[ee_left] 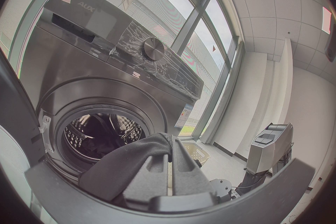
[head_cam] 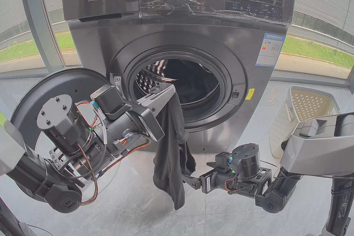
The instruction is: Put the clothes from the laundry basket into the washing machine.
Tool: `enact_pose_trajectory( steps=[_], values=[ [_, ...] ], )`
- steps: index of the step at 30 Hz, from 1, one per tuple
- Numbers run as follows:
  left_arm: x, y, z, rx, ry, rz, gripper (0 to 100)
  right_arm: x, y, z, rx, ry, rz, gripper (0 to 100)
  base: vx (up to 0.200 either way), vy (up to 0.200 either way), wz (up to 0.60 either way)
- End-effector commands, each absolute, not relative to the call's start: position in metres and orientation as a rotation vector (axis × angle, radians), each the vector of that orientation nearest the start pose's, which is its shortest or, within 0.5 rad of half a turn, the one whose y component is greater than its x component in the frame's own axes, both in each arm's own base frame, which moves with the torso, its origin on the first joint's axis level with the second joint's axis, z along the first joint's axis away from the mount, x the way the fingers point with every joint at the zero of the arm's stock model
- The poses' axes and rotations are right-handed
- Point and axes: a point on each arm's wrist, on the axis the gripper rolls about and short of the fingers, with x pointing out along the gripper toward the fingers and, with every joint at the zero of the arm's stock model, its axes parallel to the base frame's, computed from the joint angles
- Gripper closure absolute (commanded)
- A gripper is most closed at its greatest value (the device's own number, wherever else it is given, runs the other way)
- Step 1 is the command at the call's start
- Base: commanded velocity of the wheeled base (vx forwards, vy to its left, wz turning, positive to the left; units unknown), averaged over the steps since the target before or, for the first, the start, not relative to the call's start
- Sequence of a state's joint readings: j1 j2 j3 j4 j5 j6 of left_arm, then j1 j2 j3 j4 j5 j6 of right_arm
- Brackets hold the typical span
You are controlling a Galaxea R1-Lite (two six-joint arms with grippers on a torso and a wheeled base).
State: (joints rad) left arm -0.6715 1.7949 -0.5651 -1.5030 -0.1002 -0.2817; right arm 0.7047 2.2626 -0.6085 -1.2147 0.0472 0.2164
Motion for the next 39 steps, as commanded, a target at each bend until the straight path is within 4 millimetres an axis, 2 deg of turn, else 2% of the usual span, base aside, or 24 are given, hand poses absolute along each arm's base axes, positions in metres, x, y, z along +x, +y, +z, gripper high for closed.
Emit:
enact_pose_trajectory(
  steps=[1,4,10,25,39],
  values=[
    [0.23,-0.185,0.181,-0.345,-0.159,-0.801,100,0.265,0.223,-0.002,0.055,0.514,0.679,0,0.0,0.0,0.0],
    [0.229,-0.185,0.182,-0.347,-0.165,-0.802,100,0.272,0.222,-0.007,0.06,0.506,0.669,0,0.0,0.0,0.0],
    [0.228,-0.185,0.185,-0.35,-0.174,-0.804,100,0.287,0.208,-0.02,0.047,0.514,0.653,0,0.0,0.0,0.0],
    [0.231,-0.188,0.188,-0.354,-0.184,-0.801,100,0.281,0.211,-0.029,0.022,0.507,0.69,0,0.0,0.0,0.0],
    [0.232,-0.19,0.191,-0.357,-0.194,-0.797,100,0.288,0.223,-0.053,-0.014,0.489,0.716,0,0.0,0.0,0.0]
  ],
)
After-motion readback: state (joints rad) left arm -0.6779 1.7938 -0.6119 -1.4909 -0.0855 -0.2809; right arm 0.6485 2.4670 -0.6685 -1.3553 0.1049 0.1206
